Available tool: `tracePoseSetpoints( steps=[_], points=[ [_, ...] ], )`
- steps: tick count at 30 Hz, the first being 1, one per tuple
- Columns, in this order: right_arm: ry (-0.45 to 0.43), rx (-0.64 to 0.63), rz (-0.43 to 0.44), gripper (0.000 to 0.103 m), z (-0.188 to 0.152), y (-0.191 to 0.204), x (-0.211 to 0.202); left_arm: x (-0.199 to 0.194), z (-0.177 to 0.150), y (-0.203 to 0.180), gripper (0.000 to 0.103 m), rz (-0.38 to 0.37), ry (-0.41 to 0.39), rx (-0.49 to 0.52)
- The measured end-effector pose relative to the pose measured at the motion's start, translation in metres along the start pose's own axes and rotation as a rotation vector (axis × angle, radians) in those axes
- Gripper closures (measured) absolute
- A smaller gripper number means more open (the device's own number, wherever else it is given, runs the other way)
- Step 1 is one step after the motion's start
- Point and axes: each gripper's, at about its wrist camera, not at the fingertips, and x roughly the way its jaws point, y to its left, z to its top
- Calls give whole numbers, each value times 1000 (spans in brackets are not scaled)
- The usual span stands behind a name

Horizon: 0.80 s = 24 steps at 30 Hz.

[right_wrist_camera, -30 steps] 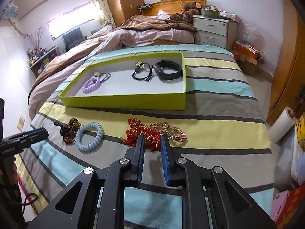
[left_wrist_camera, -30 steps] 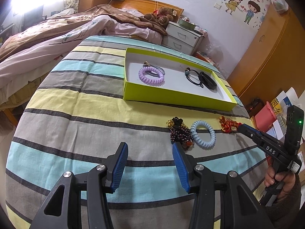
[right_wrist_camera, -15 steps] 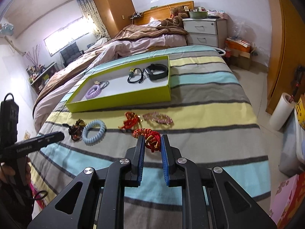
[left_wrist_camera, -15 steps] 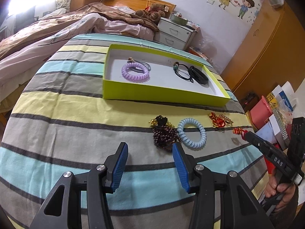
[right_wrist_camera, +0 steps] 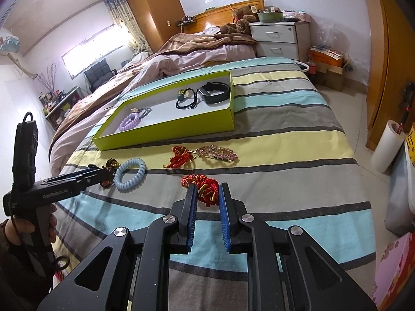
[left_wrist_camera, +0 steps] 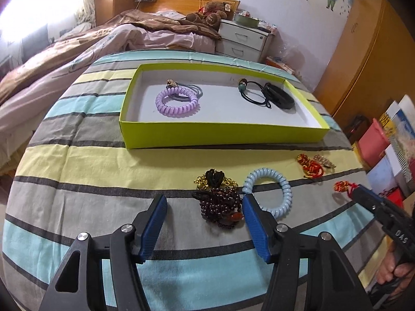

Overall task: Organize jewelry
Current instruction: 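Grasp the dark brown beaded cluster with the left gripper while the right holds the red beads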

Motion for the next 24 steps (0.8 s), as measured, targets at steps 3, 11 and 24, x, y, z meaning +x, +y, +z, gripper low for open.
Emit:
tracePoseSetpoints(
  steps=[3, 11, 24],
  points=[
    [0, -2, 5, 86, 0, 1, 1, 1, 0, -3, 43, 21, -4, 12],
    [-4, 2, 7, 86, -1, 1, -1, 3, -1, -8, 56, 62, -14, 46],
    [-5, -2, -5, 86, 0, 1, 1, -5, -4, 0, 77, 23, -23, 25]
  ],
)
